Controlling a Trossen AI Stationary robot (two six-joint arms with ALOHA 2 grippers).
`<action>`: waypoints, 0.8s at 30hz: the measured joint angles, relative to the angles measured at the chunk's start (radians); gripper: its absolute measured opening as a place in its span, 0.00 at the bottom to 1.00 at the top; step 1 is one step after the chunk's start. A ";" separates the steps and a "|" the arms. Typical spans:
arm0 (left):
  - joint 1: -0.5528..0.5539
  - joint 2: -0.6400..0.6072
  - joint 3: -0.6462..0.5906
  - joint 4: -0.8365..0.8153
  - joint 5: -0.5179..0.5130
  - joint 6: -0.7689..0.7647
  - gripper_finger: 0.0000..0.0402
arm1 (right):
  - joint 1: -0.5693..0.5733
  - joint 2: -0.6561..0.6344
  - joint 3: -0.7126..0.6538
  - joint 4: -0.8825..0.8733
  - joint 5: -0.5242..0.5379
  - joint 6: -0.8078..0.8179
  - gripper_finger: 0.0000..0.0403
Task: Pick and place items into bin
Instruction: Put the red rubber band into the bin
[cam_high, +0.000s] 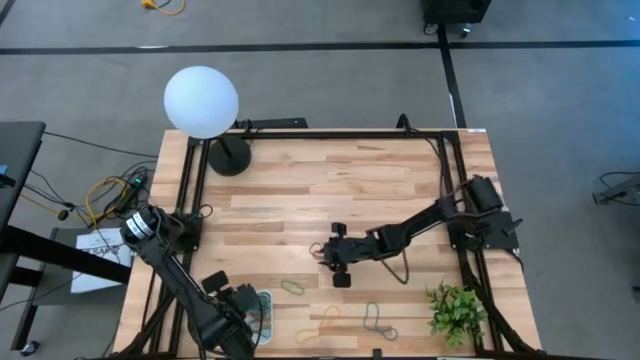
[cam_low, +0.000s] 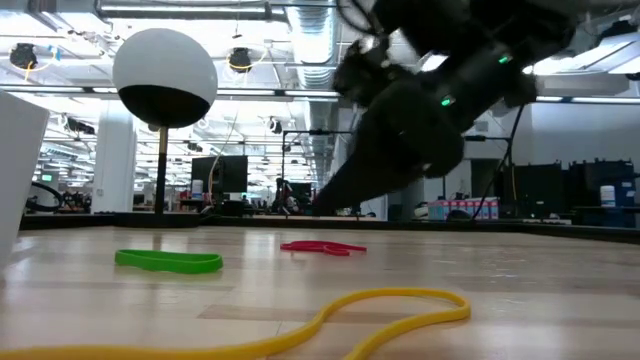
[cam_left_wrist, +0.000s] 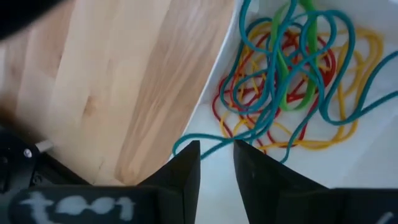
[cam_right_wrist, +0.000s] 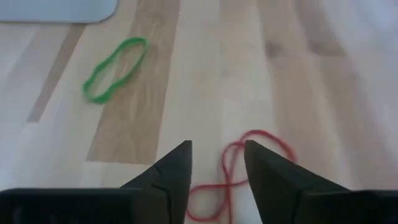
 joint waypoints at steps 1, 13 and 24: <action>0.000 0.000 0.000 0.000 -0.011 0.000 0.22 | -0.003 0.014 0.009 -0.011 -0.009 0.000 0.38; 0.001 0.000 0.000 0.046 -0.088 0.003 0.21 | -0.035 0.143 0.074 -0.027 0.024 0.104 0.44; 0.001 0.000 0.000 0.072 -0.415 0.143 0.21 | -0.032 0.067 0.063 -0.072 0.019 0.080 0.04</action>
